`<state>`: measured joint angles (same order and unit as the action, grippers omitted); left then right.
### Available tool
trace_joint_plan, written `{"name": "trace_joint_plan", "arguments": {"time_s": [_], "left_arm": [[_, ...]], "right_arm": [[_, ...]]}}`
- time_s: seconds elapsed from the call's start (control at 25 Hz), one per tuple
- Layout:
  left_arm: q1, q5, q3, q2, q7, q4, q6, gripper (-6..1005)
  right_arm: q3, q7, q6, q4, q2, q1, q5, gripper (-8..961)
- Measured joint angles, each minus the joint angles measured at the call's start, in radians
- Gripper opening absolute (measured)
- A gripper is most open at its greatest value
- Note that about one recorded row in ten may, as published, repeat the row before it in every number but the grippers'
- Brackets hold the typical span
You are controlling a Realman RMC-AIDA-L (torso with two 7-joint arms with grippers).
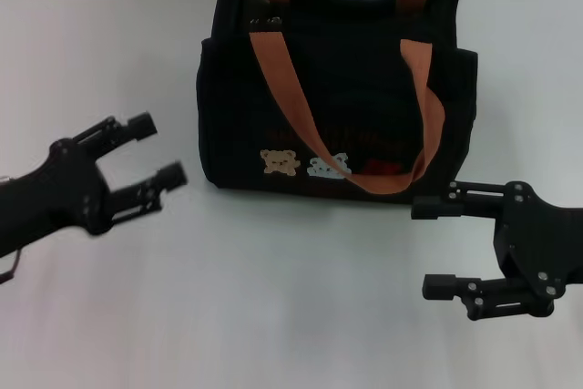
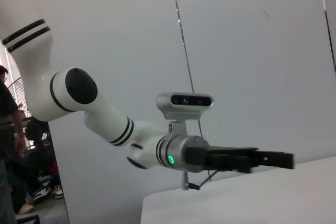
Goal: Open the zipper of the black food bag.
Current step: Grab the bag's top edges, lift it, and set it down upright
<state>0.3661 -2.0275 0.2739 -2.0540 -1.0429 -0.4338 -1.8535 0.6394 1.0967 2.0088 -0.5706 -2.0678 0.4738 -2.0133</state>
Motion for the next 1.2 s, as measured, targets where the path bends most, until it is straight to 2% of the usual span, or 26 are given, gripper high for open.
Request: {"name": "trace_joint_plan", "arguments": {"time_s": [0.04, 0.12, 0.24, 0.28, 0.36, 0.56, 0.76, 0.96, 1.2], "left_arm": [[0.013, 0.0, -0.014, -0.012, 0.008, 0.014, 0.046, 860], [0.025, 0.0, -0.014, -0.016, 0.017, 0.033, 0.078, 858], [0.072, -0.001, -0.011, -0.017, 0.059, 0.118, 0.183, 857], [0.072, -0.001, -0.011, -0.017, 0.059, 0.118, 0.183, 857], [0.122, 0.0, -0.017, -0.019, 0.111, 0.19, 0.301, 855], [0.161, 0.009, -0.019, -0.022, 0.142, 0.243, 0.4, 853], [0.17, 0.016, -0.019, -0.022, 0.197, 0.27, 0.416, 667], [0.162, 0.049, -0.021, -0.021, 0.203, 0.273, 0.408, 427], [0.153, 0.058, -0.018, -0.02, 0.229, 0.275, 0.403, 251]], "right_arm": [[0.0, 0.0, -0.003, 0.0, -0.002, 0.0, 0.0, 776], [0.0, 0.0, -0.004, 0.0, -0.004, 0.0, 0.0, 776], [0.004, 0.0, -0.01, 0.007, -0.007, 0.003, 0.0, 774], [0.004, 0.0, -0.01, 0.007, -0.007, 0.003, 0.0, 774], [0.007, -0.001, -0.012, 0.02, -0.007, 0.006, 0.0, 773], [0.009, -0.009, -0.013, 0.027, -0.008, 0.002, 0.0, 771], [0.003, -0.012, -0.026, 0.044, -0.009, 0.0, -0.002, 769], [0.008, -0.013, -0.038, 0.045, -0.009, 0.0, -0.001, 767], [0.003, -0.018, -0.039, 0.052, -0.009, 0.0, -0.001, 765]]}}
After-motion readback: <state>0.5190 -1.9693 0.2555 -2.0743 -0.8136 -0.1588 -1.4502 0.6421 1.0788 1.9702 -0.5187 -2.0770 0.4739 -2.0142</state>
